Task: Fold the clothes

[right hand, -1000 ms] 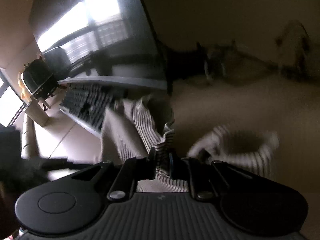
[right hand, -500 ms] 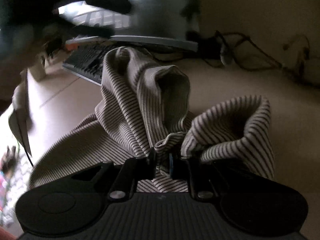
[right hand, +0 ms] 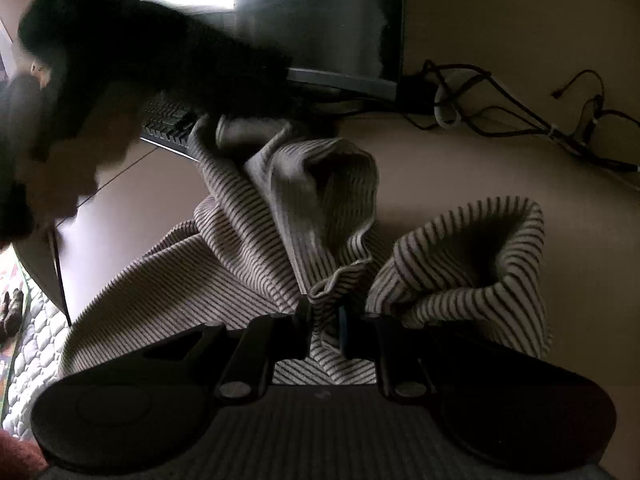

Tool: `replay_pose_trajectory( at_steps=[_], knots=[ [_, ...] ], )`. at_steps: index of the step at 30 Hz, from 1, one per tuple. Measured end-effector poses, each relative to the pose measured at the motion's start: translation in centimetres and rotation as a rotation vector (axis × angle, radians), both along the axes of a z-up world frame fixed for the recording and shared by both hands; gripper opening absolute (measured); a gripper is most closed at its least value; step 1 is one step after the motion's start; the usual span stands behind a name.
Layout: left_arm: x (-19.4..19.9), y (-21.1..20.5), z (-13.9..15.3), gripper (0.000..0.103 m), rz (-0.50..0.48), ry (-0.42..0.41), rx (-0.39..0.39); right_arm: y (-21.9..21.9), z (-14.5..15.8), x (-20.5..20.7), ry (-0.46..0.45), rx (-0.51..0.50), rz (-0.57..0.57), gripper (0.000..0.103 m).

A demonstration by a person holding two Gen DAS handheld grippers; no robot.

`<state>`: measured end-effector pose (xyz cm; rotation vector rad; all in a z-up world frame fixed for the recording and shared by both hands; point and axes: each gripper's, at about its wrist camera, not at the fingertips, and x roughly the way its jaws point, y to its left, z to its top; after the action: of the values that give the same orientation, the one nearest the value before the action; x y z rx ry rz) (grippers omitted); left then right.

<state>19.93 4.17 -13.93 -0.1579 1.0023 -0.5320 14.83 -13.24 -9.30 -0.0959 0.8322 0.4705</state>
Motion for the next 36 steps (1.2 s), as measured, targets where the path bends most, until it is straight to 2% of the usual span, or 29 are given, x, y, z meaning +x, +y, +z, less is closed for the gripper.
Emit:
replay_pose_trajectory(
  at_steps=[2,6,9,12,14,17,21,23,25,27,29,31,33,36],
  knots=[
    [-1.1,0.8,-0.8,0.037,0.023,0.03,-0.013,-0.4,0.2,-0.1,0.022,0.01,0.009,0.013],
    [-2.7,1.7,-0.8,0.037,0.073,0.024,-0.029,-1.5,1.8,0.2,0.044,0.062,0.021,0.013],
    [-3.5,2.1,-1.2,0.038,0.105,0.008,-0.033,-2.6,4.0,0.3,-0.006,0.115,0.024,0.013],
    [-4.3,2.0,-1.4,0.038,0.11,-0.045,-0.018,-4.1,5.0,0.2,-0.089,0.096,-0.006,0.012],
    [-4.4,1.8,-1.4,0.038,0.131,-0.051,-0.035,-5.3,4.7,0.4,-0.069,0.086,-0.033,0.012],
    [-3.9,2.0,-1.3,0.038,0.184,-0.005,-0.09,-6.9,4.2,1.1,-0.004,0.081,-0.07,0.012],
    [-3.3,2.6,-0.3,0.041,0.18,0.042,-0.109,-6.9,3.5,1.6,0.06,0.023,-0.059,0.012],
    [-3.4,3.0,0.9,0.047,0.147,0.023,-0.106,-6.6,2.2,1.7,0.102,0.002,-0.075,0.012],
    [-3.8,3.3,2.3,0.051,0.115,-0.03,-0.094,-6.3,0.3,1.5,0.137,0.002,-0.109,0.011],
    [-3.9,3.8,3.5,0.051,0.132,-0.06,-0.079,-5.8,-0.4,0.5,0.088,-0.005,-0.127,0.011],
    [-3.8,4.1,4.0,0.049,0.132,-0.028,-0.117,-5.4,-0.5,-0.2,0.064,-0.017,-0.14,0.011],
    [-3.6,3.9,4.3,0.049,0.106,-0.002,-0.145,-5.5,-0.6,-0.1,0.079,0.001,-0.155,0.011],
    [-3.6,3.0,3.8,0.049,0.073,-0.003,-0.087,-6.1,-0.4,0.3,0.108,0.033,-0.16,0.011],
    [-2.9,2.1,1.0,0.048,0.09,0.067,-0.01,-7.2,-0.1,0.7,0.151,0.089,-0.162,0.011]
  ],
)
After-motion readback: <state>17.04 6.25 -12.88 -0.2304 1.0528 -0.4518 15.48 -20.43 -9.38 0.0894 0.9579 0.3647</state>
